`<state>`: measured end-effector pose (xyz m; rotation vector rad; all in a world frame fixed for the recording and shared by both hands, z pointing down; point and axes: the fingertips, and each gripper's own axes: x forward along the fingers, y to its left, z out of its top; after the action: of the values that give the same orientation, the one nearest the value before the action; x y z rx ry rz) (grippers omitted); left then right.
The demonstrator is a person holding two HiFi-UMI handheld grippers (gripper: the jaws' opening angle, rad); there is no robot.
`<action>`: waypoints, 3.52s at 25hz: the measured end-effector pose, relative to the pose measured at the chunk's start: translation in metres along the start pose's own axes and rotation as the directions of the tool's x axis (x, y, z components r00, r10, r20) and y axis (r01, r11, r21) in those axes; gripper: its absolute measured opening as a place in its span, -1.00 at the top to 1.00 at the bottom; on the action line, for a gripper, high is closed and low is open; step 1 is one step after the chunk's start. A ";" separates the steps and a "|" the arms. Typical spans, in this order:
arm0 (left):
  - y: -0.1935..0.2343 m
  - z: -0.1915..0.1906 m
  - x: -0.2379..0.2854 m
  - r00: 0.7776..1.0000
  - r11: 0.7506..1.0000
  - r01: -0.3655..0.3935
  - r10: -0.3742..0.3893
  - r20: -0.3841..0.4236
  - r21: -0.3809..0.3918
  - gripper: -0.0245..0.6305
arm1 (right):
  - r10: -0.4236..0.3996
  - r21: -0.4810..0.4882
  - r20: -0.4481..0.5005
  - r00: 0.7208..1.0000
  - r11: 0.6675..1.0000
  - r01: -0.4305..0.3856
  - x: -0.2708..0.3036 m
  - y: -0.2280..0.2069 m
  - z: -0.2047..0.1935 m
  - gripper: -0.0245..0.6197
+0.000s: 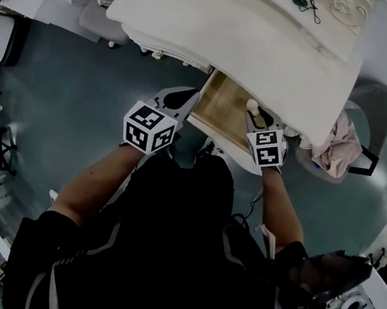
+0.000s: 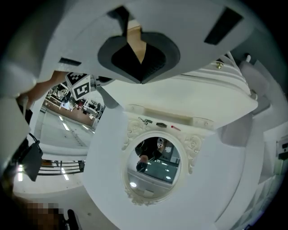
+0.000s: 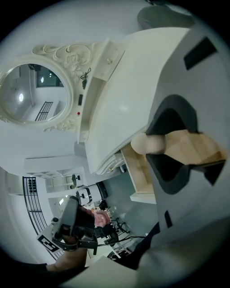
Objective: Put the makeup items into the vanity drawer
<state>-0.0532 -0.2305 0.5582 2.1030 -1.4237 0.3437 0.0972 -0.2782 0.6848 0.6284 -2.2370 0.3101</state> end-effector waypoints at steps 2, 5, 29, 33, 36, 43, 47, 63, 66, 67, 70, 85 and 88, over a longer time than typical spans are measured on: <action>0.001 -0.004 0.001 1.000 1.000 -0.011 0.011 -0.001 -0.006 0.92 | 0.018 -0.012 -0.021 1.000 1.000 -0.019 0.009 0.004 -0.010 0.49; 0.001 -0.011 0.002 1.000 1.000 -0.022 0.022 -0.010 0.008 0.92 | 0.041 -0.025 -0.060 0.997 0.999 -0.043 0.023 0.007 -0.025 0.49; 0.000 -0.024 -0.013 0.996 0.996 -0.084 0.084 -0.016 -0.011 0.92 | 0.033 -0.111 -0.282 0.959 0.992 -0.066 0.103 0.001 -0.099 0.45; 0.000 -0.027 -0.014 0.996 0.996 -0.088 0.088 -0.024 -0.019 0.92 | 0.013 -0.113 -0.295 0.956 0.992 -0.048 0.108 -0.001 -0.101 0.44; -0.001 -0.028 -0.013 0.996 0.996 -0.090 0.090 -0.029 -0.018 0.92 | 0.008 -0.116 -0.301 0.954 0.992 -0.045 0.110 -0.001 -0.102 0.44; -0.002 -0.024 -0.010 0.996 0.996 -0.089 0.089 -0.028 -0.014 0.92 | 0.009 -0.108 -0.293 0.956 0.993 -0.042 0.113 0.000 -0.101 0.40; -0.003 -0.023 -0.010 0.996 0.996 -0.089 0.088 -0.029 -0.011 0.92 | 0.006 -0.115 -0.288 0.957 0.993 -0.041 0.112 0.001 -0.100 0.31; -0.018 0.007 -0.007 0.999 0.997 -0.037 0.038 -0.012 0.072 0.92 | 0.011 -0.110 -0.171 0.985 0.993 -0.030 0.072 0.008 -0.070 0.27; -0.023 0.019 -0.004 1.000 0.996 0.013 -0.012 -0.010 0.084 0.92 | 0.001 -0.123 -0.083 0.997 0.992 -0.011 0.053 0.009 -0.045 0.48; -0.025 0.023 -0.003 1.000 0.996 0.030 -0.029 -0.007 0.086 0.92 | -0.005 -0.123 -0.054 0.999 0.992 -0.002 0.046 0.008 -0.036 0.50; -0.025 0.037 -0.001 0.999 0.994 0.043 -0.045 0.014 0.105 0.92 | -0.030 -0.099 0.015 0.999 0.995 0.032 0.024 0.002 -0.011 0.51; -0.021 0.130 -0.011 0.972 0.947 0.165 -0.203 0.117 0.274 0.92 | -0.283 0.174 0.313 0.907 0.955 0.239 -0.122 -0.050 0.134 0.77; -0.014 0.148 -0.020 0.966 0.950 0.178 -0.219 0.137 0.257 0.92 | -0.324 0.220 0.350 0.879 0.941 0.259 -0.148 -0.053 0.154 0.81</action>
<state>-0.0634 -0.2986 0.4249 2.5026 -1.2967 0.2807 0.1152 -0.3356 0.4727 1.1933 -2.4500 0.2359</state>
